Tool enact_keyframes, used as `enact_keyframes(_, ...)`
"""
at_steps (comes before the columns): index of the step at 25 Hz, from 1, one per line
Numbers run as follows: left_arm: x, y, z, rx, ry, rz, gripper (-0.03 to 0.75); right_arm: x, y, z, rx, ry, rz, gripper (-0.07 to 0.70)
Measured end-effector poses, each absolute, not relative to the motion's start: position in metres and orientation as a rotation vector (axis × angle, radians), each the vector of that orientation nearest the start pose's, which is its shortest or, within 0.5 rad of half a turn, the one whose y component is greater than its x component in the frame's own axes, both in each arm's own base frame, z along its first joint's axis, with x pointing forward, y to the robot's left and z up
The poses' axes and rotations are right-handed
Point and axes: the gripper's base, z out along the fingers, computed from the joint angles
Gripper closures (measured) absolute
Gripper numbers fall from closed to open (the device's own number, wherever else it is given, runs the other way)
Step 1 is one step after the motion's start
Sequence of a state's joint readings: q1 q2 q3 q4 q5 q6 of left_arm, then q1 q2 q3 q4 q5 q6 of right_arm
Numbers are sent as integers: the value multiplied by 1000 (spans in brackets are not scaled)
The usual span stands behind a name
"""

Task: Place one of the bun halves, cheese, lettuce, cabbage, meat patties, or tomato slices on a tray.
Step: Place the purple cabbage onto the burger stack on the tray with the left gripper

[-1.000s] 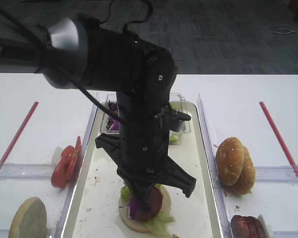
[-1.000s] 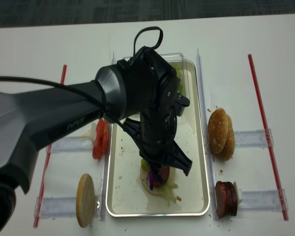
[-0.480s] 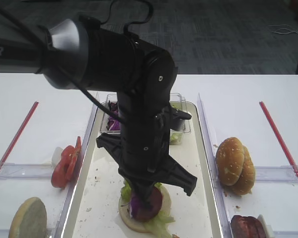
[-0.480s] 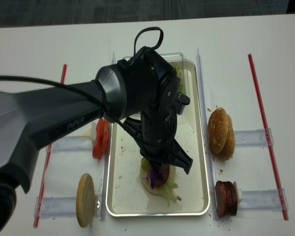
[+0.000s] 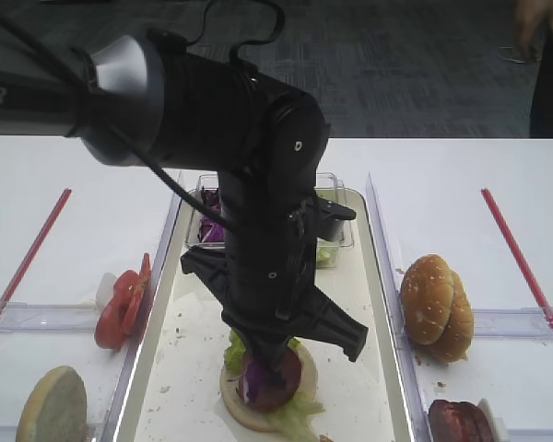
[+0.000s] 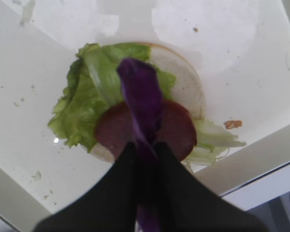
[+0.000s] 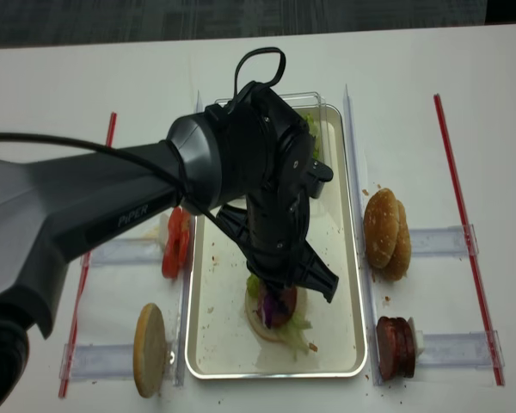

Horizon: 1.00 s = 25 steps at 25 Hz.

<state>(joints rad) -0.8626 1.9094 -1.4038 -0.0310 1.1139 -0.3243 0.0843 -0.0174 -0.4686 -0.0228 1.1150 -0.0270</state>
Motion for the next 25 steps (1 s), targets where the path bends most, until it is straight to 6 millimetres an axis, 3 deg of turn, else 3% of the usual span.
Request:
enact_keyframes(11,240,-284,204,808,3018,-70,589,-6,-2,264,-116,2109,7,625)
enact_keyframes(16,240,-284,204,808,3018,-70,465,-6,-2,264,-116,2109,7,625)
enact_keyframes(21,240,-284,204,802,3020,-70,293,-6,-2,264,-116,2109,7,625)
enact_keyframes(25,240,-284,204,785,3025,-70,233,-6,-2,264,-116,2109,7,625)
